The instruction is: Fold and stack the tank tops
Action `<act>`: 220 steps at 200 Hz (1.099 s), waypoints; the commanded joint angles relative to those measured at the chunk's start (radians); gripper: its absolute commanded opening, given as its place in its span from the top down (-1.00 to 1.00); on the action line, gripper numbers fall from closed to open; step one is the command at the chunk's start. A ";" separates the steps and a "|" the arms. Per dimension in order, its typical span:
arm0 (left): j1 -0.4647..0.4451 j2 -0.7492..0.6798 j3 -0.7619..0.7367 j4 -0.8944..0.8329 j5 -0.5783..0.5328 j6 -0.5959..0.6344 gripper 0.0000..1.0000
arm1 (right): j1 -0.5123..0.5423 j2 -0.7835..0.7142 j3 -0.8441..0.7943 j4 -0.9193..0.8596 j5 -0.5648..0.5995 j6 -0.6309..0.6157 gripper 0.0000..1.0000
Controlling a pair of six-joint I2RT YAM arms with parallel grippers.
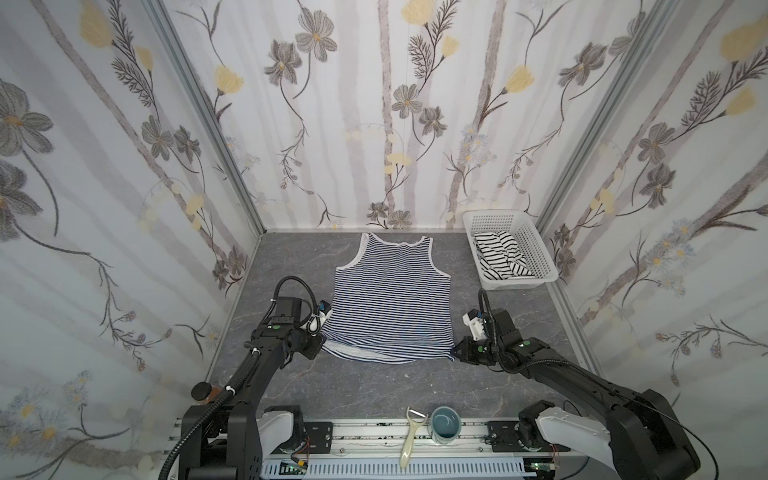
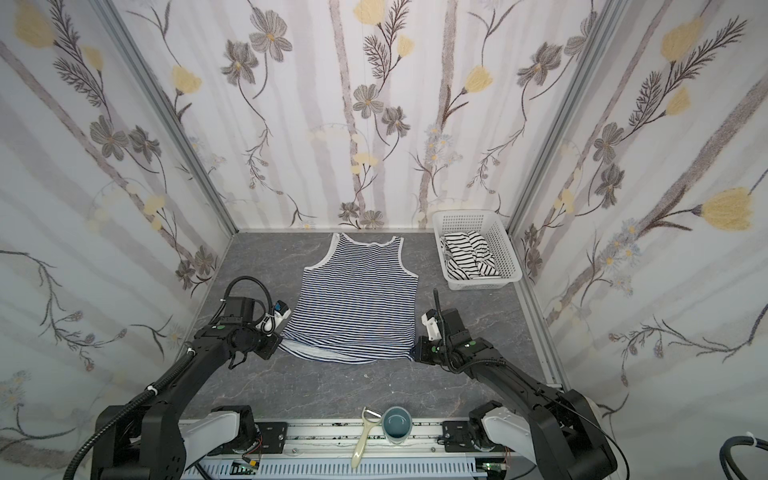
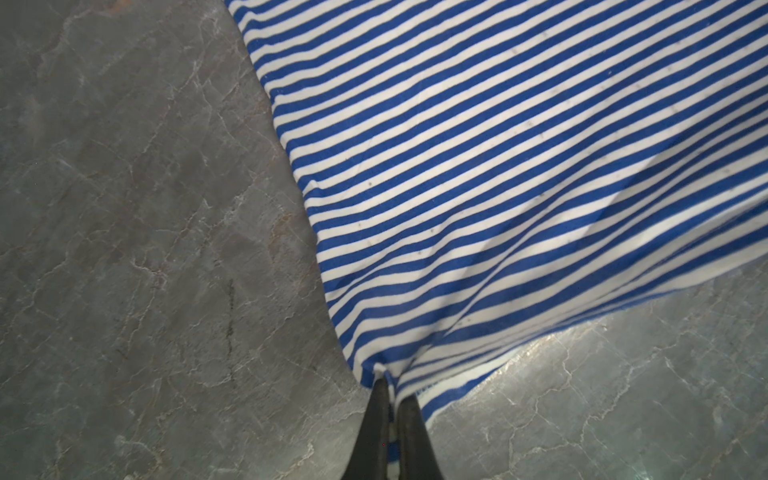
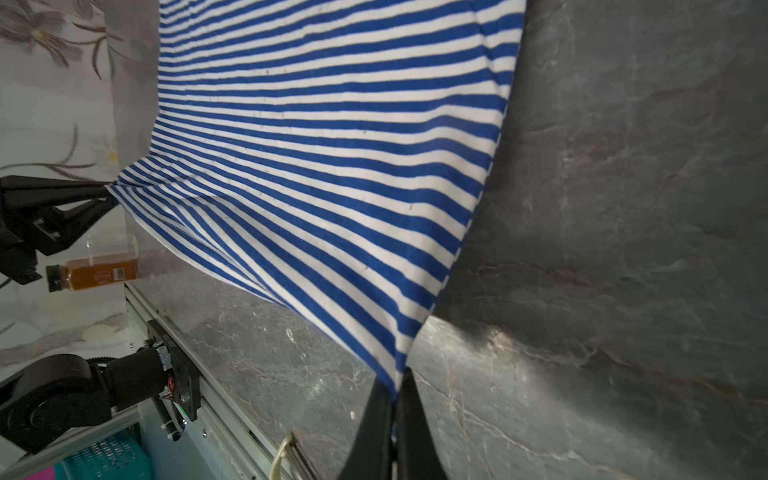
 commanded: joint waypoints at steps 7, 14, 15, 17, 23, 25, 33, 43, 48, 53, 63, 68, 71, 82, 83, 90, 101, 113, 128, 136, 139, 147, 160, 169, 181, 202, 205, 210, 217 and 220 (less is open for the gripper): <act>-0.009 0.004 -0.024 -0.006 -0.020 0.026 1.00 | 0.010 0.010 -0.001 -0.013 0.068 -0.008 0.83; -0.011 0.007 -0.029 -0.006 -0.032 0.026 0.92 | 0.010 0.009 0.003 -0.018 0.078 -0.008 0.69; -0.011 0.007 -0.030 -0.005 -0.034 0.025 0.89 | 0.010 0.009 0.003 -0.020 0.080 -0.008 0.65; -0.011 0.007 -0.030 -0.005 -0.037 0.025 0.81 | 0.010 0.008 0.003 -0.020 0.081 -0.007 0.63; -0.011 0.006 -0.033 -0.005 -0.046 0.023 0.56 | 0.012 0.005 0.007 -0.029 0.088 -0.010 0.47; -0.012 0.005 -0.032 -0.005 -0.049 0.023 0.50 | 0.012 0.004 0.007 -0.030 0.088 -0.009 0.45; -0.013 -0.002 -0.031 -0.007 -0.062 0.019 0.35 | 0.012 -0.002 0.016 -0.046 0.098 -0.011 0.30; -0.011 -0.019 -0.028 -0.006 -0.084 0.015 0.14 | 0.014 -0.014 0.030 -0.072 0.116 -0.016 0.19; -0.011 -0.028 -0.025 -0.008 -0.098 0.015 0.03 | 0.014 -0.024 0.037 -0.088 0.126 -0.017 0.16; -0.011 -0.041 -0.020 -0.009 -0.109 0.013 -0.05 | 0.014 -0.032 0.045 -0.104 0.140 -0.018 0.14; -0.012 -0.065 -0.006 -0.014 -0.133 0.016 -0.15 | 0.015 -0.050 0.067 -0.145 0.173 -0.023 0.12; -0.011 -0.074 0.003 -0.019 -0.144 0.018 -0.20 | 0.017 -0.057 0.079 -0.165 0.194 -0.024 0.12; -0.012 -0.078 0.010 -0.021 -0.148 0.019 -0.22 | 0.019 -0.062 0.085 -0.176 0.207 -0.024 0.12; -0.012 -0.081 0.050 -0.032 -0.149 0.007 -0.24 | 0.028 -0.073 0.105 -0.191 0.230 -0.016 0.13; -0.012 -0.081 0.054 -0.032 -0.147 0.005 -0.24 | 0.029 -0.074 0.106 -0.191 0.229 -0.014 0.13; -0.012 -0.073 0.085 -0.036 -0.127 -0.015 -0.24 | 0.040 -0.073 0.112 -0.171 0.220 0.000 0.15; -0.013 -0.051 0.126 -0.039 -0.058 -0.046 -0.22 | 0.061 -0.053 0.115 -0.121 0.197 0.024 0.16; -0.028 -0.013 0.147 -0.034 0.021 -0.064 -0.16 | 0.086 -0.007 0.124 -0.074 0.183 0.044 0.18; -0.082 0.061 0.160 -0.013 0.048 -0.086 -0.09 | 0.106 0.062 0.137 -0.022 0.189 0.066 0.20; -0.113 0.102 0.166 0.002 0.048 -0.092 -0.05 | 0.114 0.096 0.139 0.011 0.178 0.082 0.22; -0.121 0.115 0.165 0.008 0.047 -0.094 -0.04 | 0.116 0.108 0.139 0.025 0.174 0.088 0.23; -0.141 0.154 0.163 0.030 0.047 -0.096 -0.03 | 0.122 0.137 0.141 0.056 0.172 0.101 0.23; -0.163 0.201 0.153 0.076 0.040 -0.095 -0.02 | 0.123 0.187 0.145 0.089 0.176 0.113 0.24; -0.179 0.235 0.151 0.106 0.018 -0.096 -0.02 | 0.124 0.219 0.154 0.092 0.188 0.114 0.24; -0.197 0.281 0.161 0.125 -0.012 -0.093 -0.02 | 0.124 0.254 0.169 0.091 0.202 0.115 0.23; -0.202 0.339 0.188 0.136 -0.049 -0.094 -0.02 | 0.119 0.299 0.176 0.085 0.219 0.118 0.23; -0.203 0.345 0.190 0.138 -0.051 -0.093 -0.03 | 0.118 0.306 0.176 0.084 0.220 0.117 0.23; -0.203 0.355 0.192 0.144 -0.057 -0.095 -0.03 | 0.114 0.310 0.179 0.079 0.225 0.117 0.23; -0.205 0.366 0.196 0.151 -0.064 -0.100 -0.05 | 0.109 0.348 0.182 0.073 0.232 0.115 0.22; -0.205 0.375 0.197 0.155 -0.068 -0.103 -0.06 | 0.106 0.356 0.185 0.071 0.236 0.114 0.23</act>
